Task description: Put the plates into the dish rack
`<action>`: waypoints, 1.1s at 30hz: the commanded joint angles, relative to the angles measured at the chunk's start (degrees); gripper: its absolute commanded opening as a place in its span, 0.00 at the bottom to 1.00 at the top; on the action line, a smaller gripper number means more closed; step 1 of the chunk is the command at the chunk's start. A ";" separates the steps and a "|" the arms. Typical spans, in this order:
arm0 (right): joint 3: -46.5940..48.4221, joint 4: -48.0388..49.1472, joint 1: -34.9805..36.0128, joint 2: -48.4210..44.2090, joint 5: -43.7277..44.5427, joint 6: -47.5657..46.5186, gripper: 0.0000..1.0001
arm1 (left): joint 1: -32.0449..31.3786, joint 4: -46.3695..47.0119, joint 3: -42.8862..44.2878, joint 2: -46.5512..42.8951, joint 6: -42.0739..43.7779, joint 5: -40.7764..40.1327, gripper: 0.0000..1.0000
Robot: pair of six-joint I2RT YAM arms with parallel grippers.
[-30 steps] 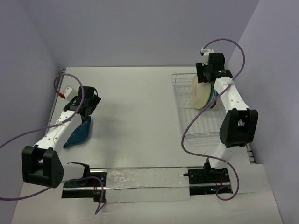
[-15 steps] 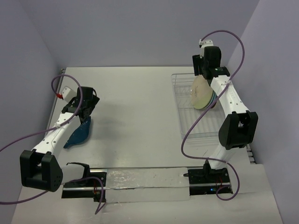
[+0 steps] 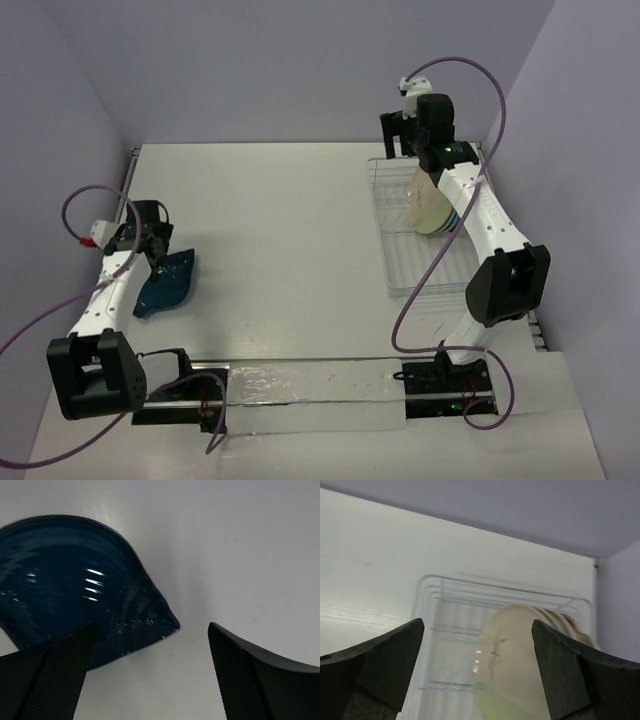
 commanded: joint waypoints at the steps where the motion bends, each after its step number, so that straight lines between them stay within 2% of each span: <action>1: 3.20 2.54 5.12 -1.90 -12.30 3.70 0.96 | 9.12 -4.43 -3.86 -4.87 -5.06 3.27 0.99; 4: 4.50 2.54 7.67 0.24 -18.69 5.88 0.96 | 13.01 -5.29 -5.77 -6.85 -6.76 2.40 0.99; 7: 6.90 2.45 9.79 3.91 -21.43 7.22 0.97 | 15.06 -5.97 -7.04 -8.31 -8.11 0.87 0.99; 12: 11.98 2.50 14.33 11.36 -29.86 16.63 0.97 | 20.48 -1.86 -10.58 -10.47 -6.65 3.12 0.99; 16: 17.07 2.45 18.48 17.29 -31.52 23.02 0.97 | 20.85 0.89 -10.17 -9.78 -3.85 2.75 0.99; 19: 18.70 2.61 22.14 18.67 -29.63 25.74 0.97 | 21.18 1.89 -9.64 -7.82 -3.59 0.51 0.99; 23: 15.73 5.00 25.07 18.33 -31.58 27.80 0.97 | 22.38 8.89 -7.92 -4.66 6.84 2.94 0.98; 25: 13.01 6.35 25.88 17.87 -33.46 27.27 0.97 | 22.53 14.53 -6.15 -2.71 15.06 6.02 0.98; 27: 11.14 7.11 25.95 17.73 -34.49 26.73 0.97 | 22.78 18.66 -4.21 -0.20 23.93 11.89 0.98; 29: 9.45 7.93 25.95 17.85 -34.64 26.45 0.97 | 22.87 18.62 1.76 5.07 32.79 22.39 0.97; 32: 7.76 8.25 25.84 18.01 -34.44 25.99 0.97 | 22.93 18.91 4.17 8.74 37.23 30.37 0.93; 33: 6.93 8.25 25.79 17.65 -34.29 25.73 0.97 | 23.09 19.23 3.55 8.02 36.99 28.85 0.95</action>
